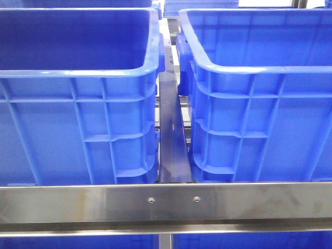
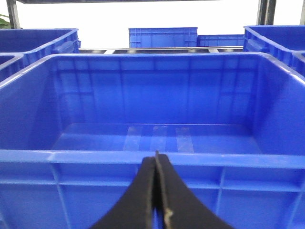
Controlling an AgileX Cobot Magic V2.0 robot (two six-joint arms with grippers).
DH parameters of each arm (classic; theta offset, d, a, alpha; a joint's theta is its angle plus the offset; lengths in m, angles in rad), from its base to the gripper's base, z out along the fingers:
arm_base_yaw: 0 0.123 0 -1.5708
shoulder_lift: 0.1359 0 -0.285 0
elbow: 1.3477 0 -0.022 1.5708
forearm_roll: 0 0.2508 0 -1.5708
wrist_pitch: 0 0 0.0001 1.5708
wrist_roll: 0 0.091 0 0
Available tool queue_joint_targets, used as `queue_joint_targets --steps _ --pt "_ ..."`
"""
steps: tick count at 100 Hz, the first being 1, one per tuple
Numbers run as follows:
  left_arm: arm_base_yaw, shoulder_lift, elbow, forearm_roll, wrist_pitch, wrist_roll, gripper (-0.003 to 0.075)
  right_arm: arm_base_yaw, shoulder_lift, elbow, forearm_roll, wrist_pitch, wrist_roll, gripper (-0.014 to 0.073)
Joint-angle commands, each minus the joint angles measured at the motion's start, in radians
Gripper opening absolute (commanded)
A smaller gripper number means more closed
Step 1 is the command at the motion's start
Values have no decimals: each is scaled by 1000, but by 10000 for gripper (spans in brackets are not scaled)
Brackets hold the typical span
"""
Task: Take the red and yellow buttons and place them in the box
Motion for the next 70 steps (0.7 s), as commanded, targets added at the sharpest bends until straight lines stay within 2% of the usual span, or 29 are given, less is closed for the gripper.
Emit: queue_joint_targets --steps 1,5,12,38,59,70 --pt "2 1 -35 -3 -62 -2 403 -3 -22 -4 0 -83 -4 -68" --pt "2 1 -35 -3 -62 -2 483 -3 -22 -4 0 -83 -4 -68" --pt "2 1 -35 -5 -62 -2 536 -3 -22 -4 0 -83 -4 -68" --pt "2 34 -41 -145 -89 21 536 -3 -22 -4 0 -83 -4 -68" --pt "2 179 -59 -193 -137 23 536 -3 -22 -4 0 -83 -4 -68" --pt "-30 268 -90 -195 -176 23 536 -3 -22 -4 0 -83 -4 -68"
